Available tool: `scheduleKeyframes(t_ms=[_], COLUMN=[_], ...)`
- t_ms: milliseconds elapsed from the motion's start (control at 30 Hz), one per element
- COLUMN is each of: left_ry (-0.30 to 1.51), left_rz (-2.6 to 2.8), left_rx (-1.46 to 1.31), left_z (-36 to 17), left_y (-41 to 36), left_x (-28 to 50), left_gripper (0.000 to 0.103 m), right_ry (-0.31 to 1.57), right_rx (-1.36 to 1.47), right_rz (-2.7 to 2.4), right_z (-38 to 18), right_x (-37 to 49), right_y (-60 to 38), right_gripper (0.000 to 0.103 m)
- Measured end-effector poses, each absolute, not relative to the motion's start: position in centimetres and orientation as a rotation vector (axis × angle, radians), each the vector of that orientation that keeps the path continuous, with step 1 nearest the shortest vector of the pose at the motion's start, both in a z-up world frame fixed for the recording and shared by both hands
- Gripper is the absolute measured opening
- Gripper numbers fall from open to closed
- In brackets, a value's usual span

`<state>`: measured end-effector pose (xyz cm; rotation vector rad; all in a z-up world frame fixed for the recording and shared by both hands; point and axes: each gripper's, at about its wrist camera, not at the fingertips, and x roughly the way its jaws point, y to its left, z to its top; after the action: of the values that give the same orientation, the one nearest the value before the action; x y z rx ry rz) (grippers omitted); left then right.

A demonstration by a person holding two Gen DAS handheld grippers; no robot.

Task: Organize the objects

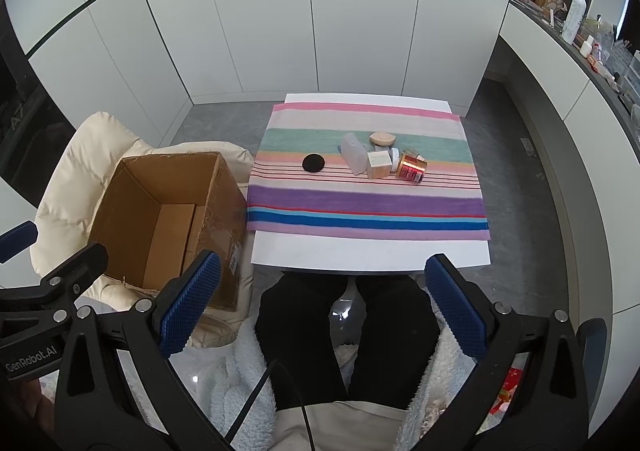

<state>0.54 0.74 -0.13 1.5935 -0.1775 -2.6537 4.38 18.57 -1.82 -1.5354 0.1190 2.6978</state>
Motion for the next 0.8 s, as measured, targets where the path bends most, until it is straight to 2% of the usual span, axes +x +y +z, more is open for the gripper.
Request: scheduleKeyframes(t_ms=[800], left_ry=[-0.18], left_rz=[-2.659], left_rx=[1.597], left_z=[-0.18], left_y=[0.89], left_x=[0.62], left_gripper=[0.103], right_ry=[0.12], right_rx=[-1.539], right_rz=[2.695], right_z=[-1.92], right_x=[4.38], right_y=[18.57], right_gripper=[0.103])
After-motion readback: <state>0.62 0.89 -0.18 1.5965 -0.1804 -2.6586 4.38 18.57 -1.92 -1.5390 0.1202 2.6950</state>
